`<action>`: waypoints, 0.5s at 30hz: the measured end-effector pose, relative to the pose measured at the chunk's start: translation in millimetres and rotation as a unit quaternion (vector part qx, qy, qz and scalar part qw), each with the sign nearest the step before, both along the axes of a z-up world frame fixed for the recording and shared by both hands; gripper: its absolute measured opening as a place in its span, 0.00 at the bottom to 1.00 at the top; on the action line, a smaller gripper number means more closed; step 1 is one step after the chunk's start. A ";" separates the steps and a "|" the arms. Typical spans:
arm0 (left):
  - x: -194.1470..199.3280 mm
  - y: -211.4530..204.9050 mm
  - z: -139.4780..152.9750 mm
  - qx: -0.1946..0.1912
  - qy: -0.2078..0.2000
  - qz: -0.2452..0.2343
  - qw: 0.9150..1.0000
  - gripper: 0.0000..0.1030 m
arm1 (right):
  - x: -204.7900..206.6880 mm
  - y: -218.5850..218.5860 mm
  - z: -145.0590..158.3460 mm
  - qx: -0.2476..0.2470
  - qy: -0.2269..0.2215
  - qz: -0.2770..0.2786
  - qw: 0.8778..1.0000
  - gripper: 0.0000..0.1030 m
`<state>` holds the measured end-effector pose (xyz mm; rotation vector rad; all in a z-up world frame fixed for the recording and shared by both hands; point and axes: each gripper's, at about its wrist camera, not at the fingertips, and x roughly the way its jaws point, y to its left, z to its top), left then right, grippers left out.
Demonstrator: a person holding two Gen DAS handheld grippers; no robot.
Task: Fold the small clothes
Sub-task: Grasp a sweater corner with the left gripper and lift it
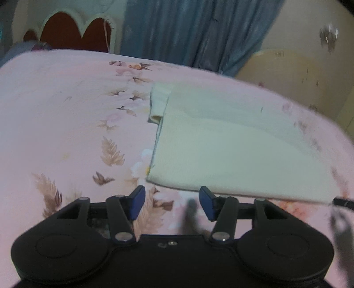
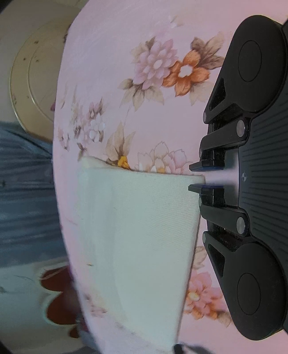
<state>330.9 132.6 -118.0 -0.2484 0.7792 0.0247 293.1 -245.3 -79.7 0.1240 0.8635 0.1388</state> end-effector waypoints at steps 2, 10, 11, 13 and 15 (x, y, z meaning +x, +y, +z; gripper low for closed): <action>-7.0 5.9 -1.7 -0.064 -0.008 0.011 0.998 0.38 | -9.0 -0.9 6.3 0.015 -0.011 -0.005 1.000 0.09; -7.2 25.7 -43.7 -0.309 -0.024 0.152 0.938 0.36 | -6.1 26.9 35.3 0.067 -0.043 0.016 0.997 0.08; -3.9 26.2 -46.8 -0.320 -0.030 0.155 0.934 0.36 | -2.3 32.1 38.1 0.070 -0.044 0.023 0.996 0.08; 4.4 26.9 -50.6 -0.329 -0.037 0.159 0.930 0.35 | 8.0 43.5 41.6 0.075 -0.046 0.035 0.995 0.08; 12.6 27.5 -53.7 -0.336 -0.047 0.165 0.926 0.33 | 22.1 55.1 41.4 0.087 -0.043 0.043 0.994 0.08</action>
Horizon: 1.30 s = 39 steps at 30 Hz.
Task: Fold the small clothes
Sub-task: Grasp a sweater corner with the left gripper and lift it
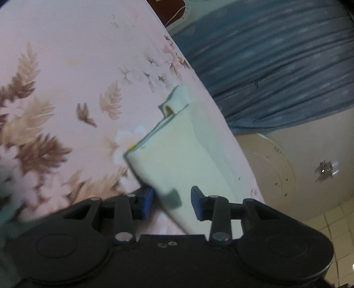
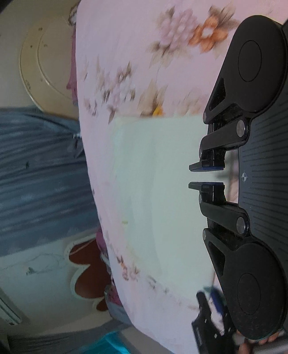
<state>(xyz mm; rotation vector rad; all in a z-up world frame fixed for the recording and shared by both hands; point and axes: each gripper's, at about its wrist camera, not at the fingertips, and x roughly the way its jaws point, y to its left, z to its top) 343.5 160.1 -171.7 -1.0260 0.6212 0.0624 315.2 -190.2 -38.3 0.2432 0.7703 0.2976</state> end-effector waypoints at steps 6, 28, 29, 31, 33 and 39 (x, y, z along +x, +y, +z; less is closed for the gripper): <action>26.6 1.8 -7.8 -0.007 -0.012 0.019 1.000 0.23 | 50.1 41.1 -12.5 0.016 0.011 0.025 0.999 0.08; 37.9 10.0 -3.2 0.018 -0.007 0.024 1.000 0.10 | 114.6 90.6 -62.9 -0.026 0.049 0.050 0.997 0.05; 39.7 8.3 -1.8 0.030 -0.003 0.018 0.999 0.08 | 115.1 91.2 -64.4 -0.032 0.041 0.052 0.997 0.00; 38.6 5.4 4.1 0.048 -0.006 0.012 0.999 0.07 | 116.3 88.3 -65.0 -0.028 0.041 0.053 0.997 0.00; 38.7 -2.7 15.7 0.081 -0.012 0.003 0.997 0.06 | 116.4 83.0 -65.7 -0.012 0.044 0.053 0.998 0.00; 46.2 -56.2 77.4 0.193 -0.066 -0.066 0.977 0.06 | 113.3 30.9 -49.1 0.075 0.035 0.010 0.996 0.00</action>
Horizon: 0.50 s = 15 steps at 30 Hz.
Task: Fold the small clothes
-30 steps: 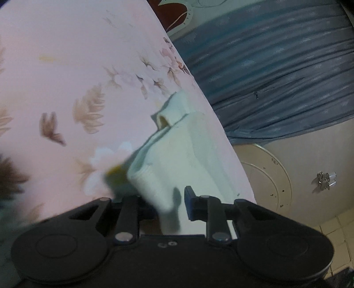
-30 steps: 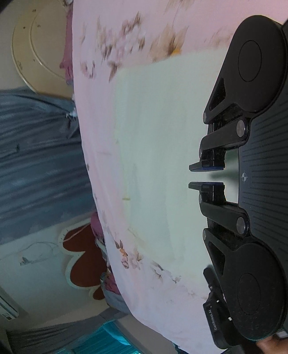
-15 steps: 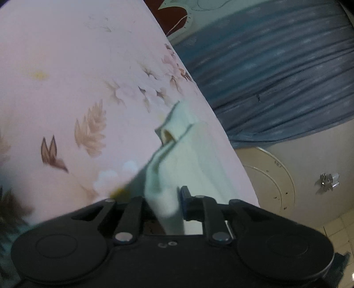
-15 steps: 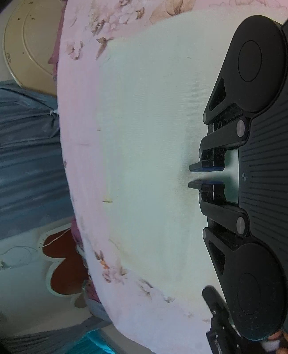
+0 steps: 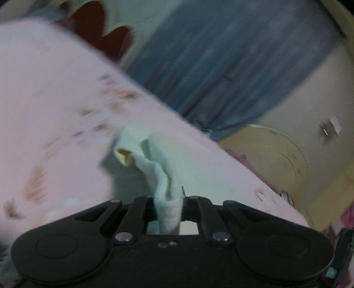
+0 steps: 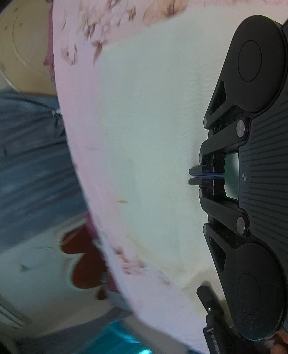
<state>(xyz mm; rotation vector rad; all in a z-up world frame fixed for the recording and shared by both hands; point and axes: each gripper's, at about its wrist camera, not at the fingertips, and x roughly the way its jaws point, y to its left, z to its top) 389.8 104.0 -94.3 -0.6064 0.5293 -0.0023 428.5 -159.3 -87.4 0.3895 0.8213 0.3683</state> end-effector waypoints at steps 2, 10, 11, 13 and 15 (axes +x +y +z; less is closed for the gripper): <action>5.8 -29.0 18.1 0.037 -0.010 -0.034 0.999 0.06 | -0.4 -27.1 7.2 0.019 -0.006 -0.021 1.000 0.00; 16.0 -147.8 39.9 0.108 0.000 -0.153 0.982 0.06 | -8.0 -138.0 30.2 0.062 -0.018 -0.081 0.995 0.00; 15.4 -160.6 37.5 0.111 0.006 -0.165 0.980 0.06 | -9.9 -150.1 29.5 0.072 -0.015 -0.082 0.994 0.00; 20.4 -192.1 25.8 0.121 0.042 -0.209 0.969 0.08 | -13.9 -172.8 26.7 0.091 -0.006 -0.086 0.992 0.00; 28.0 -213.6 11.5 0.115 0.080 -0.252 0.958 0.21 | -16.6 -189.4 23.1 0.103 0.002 -0.081 0.991 0.01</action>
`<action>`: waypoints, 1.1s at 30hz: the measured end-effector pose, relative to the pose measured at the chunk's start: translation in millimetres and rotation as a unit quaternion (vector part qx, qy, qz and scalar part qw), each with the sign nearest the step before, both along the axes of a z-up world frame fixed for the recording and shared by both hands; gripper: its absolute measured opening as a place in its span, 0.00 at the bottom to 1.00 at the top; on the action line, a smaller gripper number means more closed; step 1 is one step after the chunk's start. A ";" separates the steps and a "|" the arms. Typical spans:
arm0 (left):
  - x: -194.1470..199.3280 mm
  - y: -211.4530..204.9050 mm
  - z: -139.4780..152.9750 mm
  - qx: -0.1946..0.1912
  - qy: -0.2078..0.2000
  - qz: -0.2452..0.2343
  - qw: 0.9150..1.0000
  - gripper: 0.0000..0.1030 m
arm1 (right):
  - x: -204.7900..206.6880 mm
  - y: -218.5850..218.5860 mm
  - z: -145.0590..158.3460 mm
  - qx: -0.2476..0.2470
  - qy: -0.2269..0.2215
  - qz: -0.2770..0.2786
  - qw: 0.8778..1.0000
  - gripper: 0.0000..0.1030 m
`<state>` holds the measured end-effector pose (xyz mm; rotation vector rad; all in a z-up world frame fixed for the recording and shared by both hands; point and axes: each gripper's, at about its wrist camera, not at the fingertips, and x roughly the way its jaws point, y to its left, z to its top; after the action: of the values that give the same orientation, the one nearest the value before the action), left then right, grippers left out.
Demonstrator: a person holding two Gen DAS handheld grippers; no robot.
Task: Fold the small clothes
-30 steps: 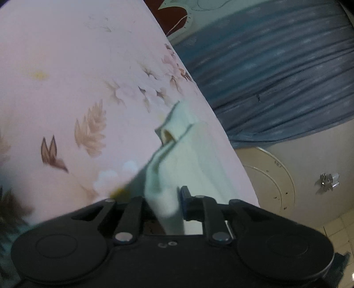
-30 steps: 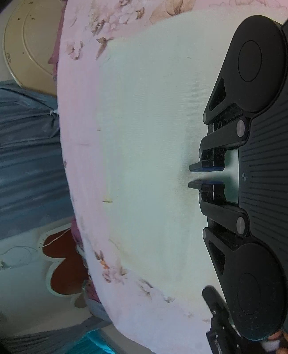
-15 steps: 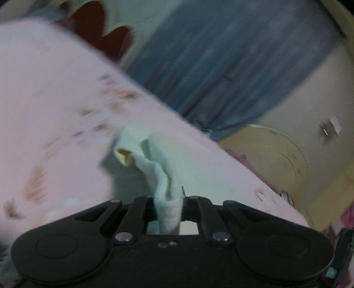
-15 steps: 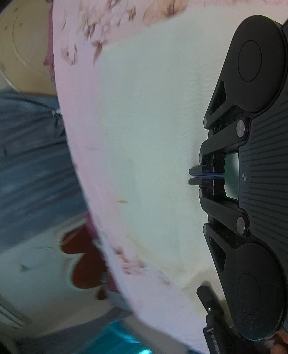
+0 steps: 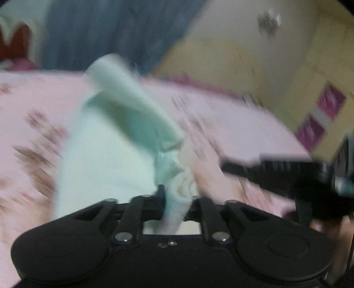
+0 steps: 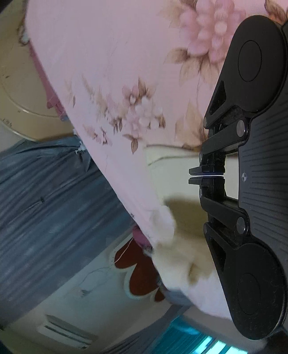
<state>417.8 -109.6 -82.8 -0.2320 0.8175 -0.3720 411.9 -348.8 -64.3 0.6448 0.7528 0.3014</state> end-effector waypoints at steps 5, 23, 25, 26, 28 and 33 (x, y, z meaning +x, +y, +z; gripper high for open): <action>-13.5 11.3 17.7 -0.049 -0.019 0.004 0.999 0.31 | -9.2 -23.0 2.8 0.002 -0.016 -0.013 1.000 0.75; 62.1 133.2 -33.2 -0.098 0.049 0.114 0.987 0.30 | 25.3 52.9 -25.1 -0.004 0.053 0.074 0.996 0.50; 64.9 137.8 -35.6 -0.106 0.050 0.108 0.987 0.30 | 28.5 58.6 -25.6 -0.009 0.057 0.065 0.996 0.50; 66.4 138.6 -36.9 -0.109 0.052 0.104 0.987 0.30 | 30.9 61.2 -27.2 -0.009 0.058 0.065 0.996 0.50; 69.0 138.6 -38.8 -0.111 0.055 0.097 0.988 0.30 | 35.4 70.1 -25.8 -0.017 0.051 0.072 0.996 0.50; 67.0 140.7 -29.1 -0.119 0.028 0.075 0.990 0.23 | 44.5 90.0 -17.1 -0.084 0.027 0.107 0.990 0.15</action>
<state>484.8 31.0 -111.9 -0.5263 0.8050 -0.3226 456.4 -258.8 -81.4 0.4137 0.8904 0.4130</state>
